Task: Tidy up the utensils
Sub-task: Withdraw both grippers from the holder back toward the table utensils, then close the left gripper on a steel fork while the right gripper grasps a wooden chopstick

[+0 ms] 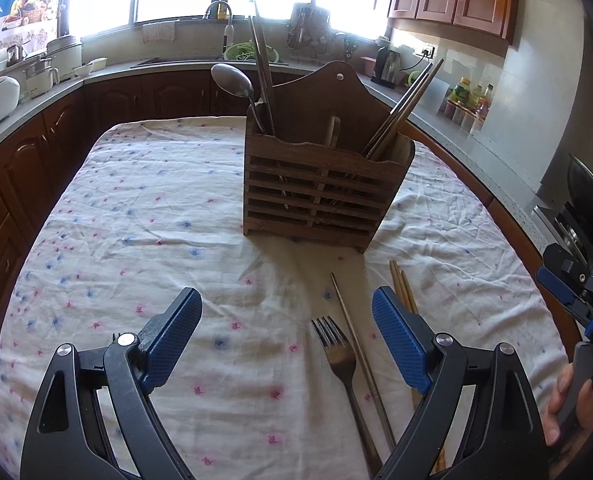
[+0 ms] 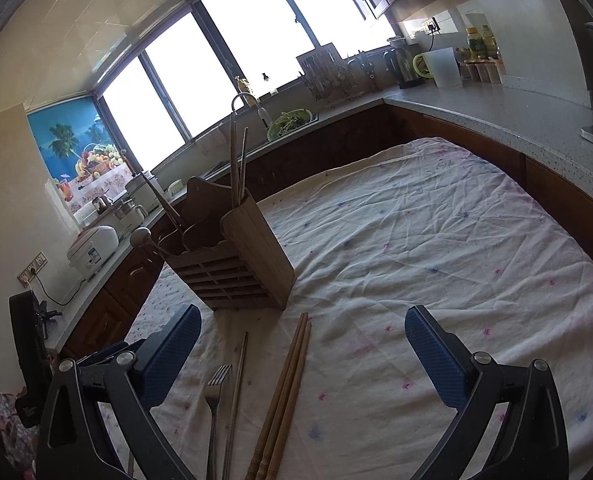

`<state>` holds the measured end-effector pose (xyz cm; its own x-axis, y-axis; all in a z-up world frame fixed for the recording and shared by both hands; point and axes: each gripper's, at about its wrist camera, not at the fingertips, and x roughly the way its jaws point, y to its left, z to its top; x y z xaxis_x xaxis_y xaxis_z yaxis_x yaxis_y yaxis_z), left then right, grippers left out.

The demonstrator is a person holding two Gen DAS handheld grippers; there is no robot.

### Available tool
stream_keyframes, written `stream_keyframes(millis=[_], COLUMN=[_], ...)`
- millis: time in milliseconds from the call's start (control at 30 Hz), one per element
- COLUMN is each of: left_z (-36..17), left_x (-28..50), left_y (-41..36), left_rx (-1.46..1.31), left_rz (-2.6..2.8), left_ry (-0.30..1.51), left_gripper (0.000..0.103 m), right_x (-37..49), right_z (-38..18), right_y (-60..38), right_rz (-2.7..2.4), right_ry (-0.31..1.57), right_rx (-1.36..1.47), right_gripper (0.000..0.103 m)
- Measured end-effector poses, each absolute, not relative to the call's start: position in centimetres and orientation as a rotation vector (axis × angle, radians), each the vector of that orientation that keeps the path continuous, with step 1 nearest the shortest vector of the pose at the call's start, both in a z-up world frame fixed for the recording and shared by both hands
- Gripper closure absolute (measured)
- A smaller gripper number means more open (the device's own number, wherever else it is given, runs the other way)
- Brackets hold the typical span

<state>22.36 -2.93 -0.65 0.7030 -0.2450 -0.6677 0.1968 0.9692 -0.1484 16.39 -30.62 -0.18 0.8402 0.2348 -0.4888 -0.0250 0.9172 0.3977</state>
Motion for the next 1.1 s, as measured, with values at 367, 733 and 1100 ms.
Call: stream_keyframes(millis=[367, 733, 1100], left_z=[-3.4, -6.1, -7.3], left_x=[25.1, 27.6, 26.9], left_y=[-7.0, -9.1, -10.3], left_rx=[0.004, 0.032, 0.177], left_rz=[-0.338, -0.361, -0.409], left_ry=[0.857, 0.953, 0.975], left_gripper=[0.045, 0.065, 0.087], right_x=[20.0, 23.4, 23.8], right_z=[-3.7, -7.3, -8.1], right_y=[-28.8, -26.2, -25.4], right_rz=[0.153, 0.183, 0.136], right_ry=[0.747, 0.906, 0.959], right_rx=[0.317, 0.236, 0.068], right_gripper=[0.06, 0.077, 0.103])
